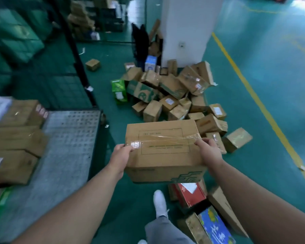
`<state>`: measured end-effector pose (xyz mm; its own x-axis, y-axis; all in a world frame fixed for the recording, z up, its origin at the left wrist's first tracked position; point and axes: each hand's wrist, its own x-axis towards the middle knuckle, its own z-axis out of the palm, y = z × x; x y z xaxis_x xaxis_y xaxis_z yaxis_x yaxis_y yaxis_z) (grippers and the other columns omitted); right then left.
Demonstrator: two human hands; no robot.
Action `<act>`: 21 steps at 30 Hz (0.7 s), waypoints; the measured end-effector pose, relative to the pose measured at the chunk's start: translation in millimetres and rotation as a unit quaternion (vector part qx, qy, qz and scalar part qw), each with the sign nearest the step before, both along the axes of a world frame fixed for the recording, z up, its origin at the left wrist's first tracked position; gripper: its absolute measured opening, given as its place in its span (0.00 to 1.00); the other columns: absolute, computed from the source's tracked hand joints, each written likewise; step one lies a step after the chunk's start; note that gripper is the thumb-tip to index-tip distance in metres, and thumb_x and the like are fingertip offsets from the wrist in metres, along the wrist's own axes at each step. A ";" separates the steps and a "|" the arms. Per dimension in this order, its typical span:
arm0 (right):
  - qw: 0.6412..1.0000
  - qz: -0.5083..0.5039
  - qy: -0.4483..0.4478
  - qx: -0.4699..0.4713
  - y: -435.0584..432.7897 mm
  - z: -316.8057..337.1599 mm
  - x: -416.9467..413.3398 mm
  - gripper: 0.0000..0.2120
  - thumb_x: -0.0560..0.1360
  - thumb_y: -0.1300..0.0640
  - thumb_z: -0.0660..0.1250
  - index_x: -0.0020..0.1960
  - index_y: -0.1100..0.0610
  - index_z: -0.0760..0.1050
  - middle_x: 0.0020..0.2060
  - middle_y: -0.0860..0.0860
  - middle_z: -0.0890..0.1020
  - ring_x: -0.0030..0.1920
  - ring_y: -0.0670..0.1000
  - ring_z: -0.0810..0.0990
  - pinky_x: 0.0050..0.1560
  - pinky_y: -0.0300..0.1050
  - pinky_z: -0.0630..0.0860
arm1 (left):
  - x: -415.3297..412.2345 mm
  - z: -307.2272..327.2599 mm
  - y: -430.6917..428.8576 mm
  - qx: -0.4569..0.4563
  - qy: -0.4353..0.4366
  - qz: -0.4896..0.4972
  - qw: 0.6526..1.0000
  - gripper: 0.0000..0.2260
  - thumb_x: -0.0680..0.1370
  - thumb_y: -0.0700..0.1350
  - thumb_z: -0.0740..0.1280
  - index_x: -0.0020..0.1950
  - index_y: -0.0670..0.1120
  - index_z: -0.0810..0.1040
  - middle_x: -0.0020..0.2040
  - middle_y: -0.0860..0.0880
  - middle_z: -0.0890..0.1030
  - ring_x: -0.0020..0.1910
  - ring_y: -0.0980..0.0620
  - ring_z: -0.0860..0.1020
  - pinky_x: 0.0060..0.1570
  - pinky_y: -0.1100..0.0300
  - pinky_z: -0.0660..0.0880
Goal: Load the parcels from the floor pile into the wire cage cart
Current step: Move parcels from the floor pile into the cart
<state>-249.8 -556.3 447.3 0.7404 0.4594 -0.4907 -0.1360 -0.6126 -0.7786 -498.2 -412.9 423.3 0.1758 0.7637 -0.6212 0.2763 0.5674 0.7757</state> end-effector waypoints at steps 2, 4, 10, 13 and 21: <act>0.999 0.052 0.004 0.003 42.8 -6.3 -3.6 0.16 0.79 0.44 0.66 0.65 0.47 0.71 0.52 0.50 0.81 0.49 0.52 0.81 0.40 0.48 0.76 | -13.4 -6.3 20.9 -0.007 0.008 0.031 0.999 0.12 0.80 0.47 0.67 0.62 0.47 0.73 0.55 0.46 0.79 0.51 0.48 0.77 0.45 0.53 0.71; 0.994 0.104 0.019 0.005 91.7 -12.6 -5.3 0.16 0.78 0.43 0.67 0.63 0.46 0.72 0.53 0.50 0.81 0.51 0.53 0.82 0.44 0.50 0.78 | -26.5 -11.1 45.0 -0.008 0.021 0.070 0.997 0.13 0.80 0.48 0.67 0.62 0.47 0.73 0.55 0.46 0.79 0.52 0.48 0.76 0.46 0.52 0.71; 0.962 0.265 0.061 0.004 224.7 -18.4 -16.1 0.19 0.78 0.45 0.68 0.67 0.42 0.69 0.55 0.46 0.79 0.53 0.52 0.79 0.46 0.49 0.77 | -48.1 -22.0 94.2 -0.043 0.025 0.237 0.970 0.07 0.81 0.44 0.66 0.58 0.48 0.71 0.52 0.47 0.77 0.48 0.51 0.75 0.45 0.54 0.72; 0.940 0.331 0.078 0.001 284.0 -21.8 -27.4 0.23 0.77 0.46 0.69 0.69 0.38 0.67 0.56 0.45 0.78 0.55 0.54 0.79 0.56 0.56 0.80 | -57.7 -27.4 108.8 -0.068 -0.015 0.314 0.947 0.03 0.81 0.43 0.64 0.54 0.51 0.72 0.51 0.48 0.78 0.48 0.50 0.75 0.43 0.54 0.72; 0.885 0.448 0.124 -0.022 434.4 -32.4 -118.6 0.22 0.79 0.50 0.68 0.71 0.40 0.68 0.57 0.49 0.80 0.52 0.54 0.82 0.41 0.47 0.78 | -136.2 -41.3 182.1 -0.149 -0.088 0.415 0.893 0.17 0.75 0.48 0.67 0.64 0.56 0.74 0.62 0.47 0.78 0.59 0.42 0.77 0.51 0.41 0.79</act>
<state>-368.4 -121.9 415.0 -0.0433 0.7839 -0.6193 0.2562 -0.5905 -0.7653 -634.4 -230.7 381.9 -0.2593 0.4818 -0.8370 -0.4466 0.7086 0.5463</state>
